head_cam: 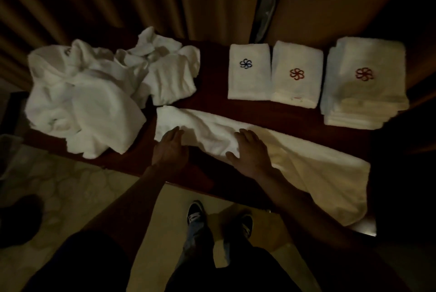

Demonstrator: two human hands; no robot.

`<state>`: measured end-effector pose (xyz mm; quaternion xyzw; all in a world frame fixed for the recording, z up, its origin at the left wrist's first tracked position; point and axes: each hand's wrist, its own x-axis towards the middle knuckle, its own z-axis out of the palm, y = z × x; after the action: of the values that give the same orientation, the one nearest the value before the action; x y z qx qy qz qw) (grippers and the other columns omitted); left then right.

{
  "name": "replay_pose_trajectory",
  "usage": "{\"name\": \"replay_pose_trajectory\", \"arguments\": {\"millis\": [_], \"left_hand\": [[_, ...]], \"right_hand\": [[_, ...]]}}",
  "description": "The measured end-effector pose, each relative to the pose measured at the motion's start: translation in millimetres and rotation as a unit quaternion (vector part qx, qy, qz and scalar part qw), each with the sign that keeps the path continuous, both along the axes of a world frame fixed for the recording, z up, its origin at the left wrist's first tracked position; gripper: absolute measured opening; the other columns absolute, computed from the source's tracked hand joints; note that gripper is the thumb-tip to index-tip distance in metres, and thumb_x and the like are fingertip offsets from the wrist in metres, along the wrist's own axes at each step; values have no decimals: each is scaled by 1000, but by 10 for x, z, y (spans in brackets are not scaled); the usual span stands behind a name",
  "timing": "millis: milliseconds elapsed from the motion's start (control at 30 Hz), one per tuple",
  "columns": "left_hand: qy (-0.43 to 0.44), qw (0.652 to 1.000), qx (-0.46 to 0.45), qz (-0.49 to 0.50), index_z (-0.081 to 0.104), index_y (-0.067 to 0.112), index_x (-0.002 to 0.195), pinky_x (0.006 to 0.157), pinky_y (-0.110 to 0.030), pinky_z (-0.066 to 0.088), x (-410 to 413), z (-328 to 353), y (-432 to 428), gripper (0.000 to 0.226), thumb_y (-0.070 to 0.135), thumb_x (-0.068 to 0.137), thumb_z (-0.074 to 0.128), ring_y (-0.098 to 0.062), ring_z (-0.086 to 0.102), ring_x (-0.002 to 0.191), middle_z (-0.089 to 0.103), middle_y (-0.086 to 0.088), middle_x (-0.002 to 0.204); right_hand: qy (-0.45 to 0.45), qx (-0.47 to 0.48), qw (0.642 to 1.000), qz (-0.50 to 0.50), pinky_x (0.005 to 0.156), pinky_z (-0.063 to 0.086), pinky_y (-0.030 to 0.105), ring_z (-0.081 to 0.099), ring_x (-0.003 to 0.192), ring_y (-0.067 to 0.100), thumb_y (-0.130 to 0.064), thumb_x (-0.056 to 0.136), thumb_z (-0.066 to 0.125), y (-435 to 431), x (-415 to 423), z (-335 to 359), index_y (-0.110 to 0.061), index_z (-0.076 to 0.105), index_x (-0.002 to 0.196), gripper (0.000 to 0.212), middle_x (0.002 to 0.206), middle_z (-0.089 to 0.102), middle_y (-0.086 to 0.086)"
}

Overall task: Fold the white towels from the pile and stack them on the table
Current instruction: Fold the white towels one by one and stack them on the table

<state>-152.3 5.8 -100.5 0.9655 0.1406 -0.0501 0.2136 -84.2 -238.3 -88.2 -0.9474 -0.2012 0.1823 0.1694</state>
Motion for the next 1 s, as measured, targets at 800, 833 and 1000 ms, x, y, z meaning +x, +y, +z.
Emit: {"name": "replay_pose_trajectory", "arguments": {"millis": [800,833,1000], "left_hand": [[154,987,50,18,48,20,138,104,-55,40,144,-239,832,47,45,99,42,-36,43,127,49,-12,138],[152,986,60,13,49,18,136,103,-55,41,150,-238,845,46,44,98,45,-37,40,126,44,-14,137],[108,993,13,50,55,8,122,93,-54,45,148,-276,886,38,35,95,52,-40,43,121,44,-17,130]], "right_hand": [[91,-95,991,-32,112,25,67,15,149,27,-42,100,46,715,-29,-247,-35,28,151,54,161,21,-4],[71,-95,992,-39,111,29,64,20,147,29,-39,99,47,747,-20,-233,-33,29,151,55,159,24,-2],[29,-106,994,28,117,25,55,12,150,30,-32,96,52,839,40,-309,-25,33,151,59,163,18,4]]}}
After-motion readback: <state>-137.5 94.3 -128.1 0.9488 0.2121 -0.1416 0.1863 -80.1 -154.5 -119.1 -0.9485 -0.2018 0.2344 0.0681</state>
